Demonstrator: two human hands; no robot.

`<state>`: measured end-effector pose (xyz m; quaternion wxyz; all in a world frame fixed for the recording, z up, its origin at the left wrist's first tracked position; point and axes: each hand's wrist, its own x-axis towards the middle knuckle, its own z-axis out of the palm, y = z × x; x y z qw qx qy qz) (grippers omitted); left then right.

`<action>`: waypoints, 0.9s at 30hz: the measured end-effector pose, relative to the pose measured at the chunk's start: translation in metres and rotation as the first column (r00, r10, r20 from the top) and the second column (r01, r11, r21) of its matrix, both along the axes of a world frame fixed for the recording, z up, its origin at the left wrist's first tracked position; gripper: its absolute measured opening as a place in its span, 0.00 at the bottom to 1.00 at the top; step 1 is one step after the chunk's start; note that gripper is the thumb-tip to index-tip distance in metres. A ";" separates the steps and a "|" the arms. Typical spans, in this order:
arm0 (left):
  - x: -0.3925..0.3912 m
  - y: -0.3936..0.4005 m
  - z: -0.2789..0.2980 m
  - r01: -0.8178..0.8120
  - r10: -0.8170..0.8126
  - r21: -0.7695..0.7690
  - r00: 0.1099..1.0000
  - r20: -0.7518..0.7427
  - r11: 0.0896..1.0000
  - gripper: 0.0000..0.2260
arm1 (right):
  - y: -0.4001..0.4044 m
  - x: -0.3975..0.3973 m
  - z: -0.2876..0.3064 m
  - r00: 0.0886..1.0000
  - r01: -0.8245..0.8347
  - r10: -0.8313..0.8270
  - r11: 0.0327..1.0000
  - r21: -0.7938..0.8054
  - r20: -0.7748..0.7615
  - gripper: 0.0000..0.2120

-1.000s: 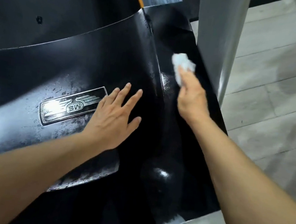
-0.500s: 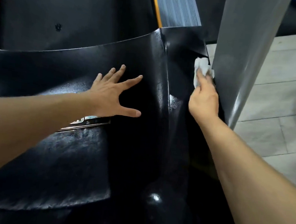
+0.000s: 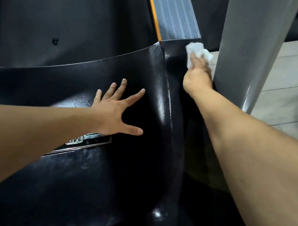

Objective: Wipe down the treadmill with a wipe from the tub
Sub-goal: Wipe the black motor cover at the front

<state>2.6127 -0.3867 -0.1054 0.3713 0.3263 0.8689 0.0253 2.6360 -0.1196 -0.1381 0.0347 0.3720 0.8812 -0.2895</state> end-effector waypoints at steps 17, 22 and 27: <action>0.001 -0.001 -0.001 -0.001 0.001 0.014 1.000 0.004 1.000 0.51 | -0.036 -0.043 0.004 0.829 -0.542 0.539 0.840 0.022 -0.147 0.21; 0.001 -0.001 0.000 0.004 -0.004 -0.013 1.000 0.002 1.000 0.51 | 0.005 -0.040 -0.004 0.993 -0.091 0.096 0.993 0.076 -0.069 0.19; 0.003 0.000 0.001 -0.006 0.006 -0.012 1.000 0.003 1.000 0.51 | 0.009 -0.002 -0.001 0.993 0.106 -0.109 0.992 0.069 0.044 0.35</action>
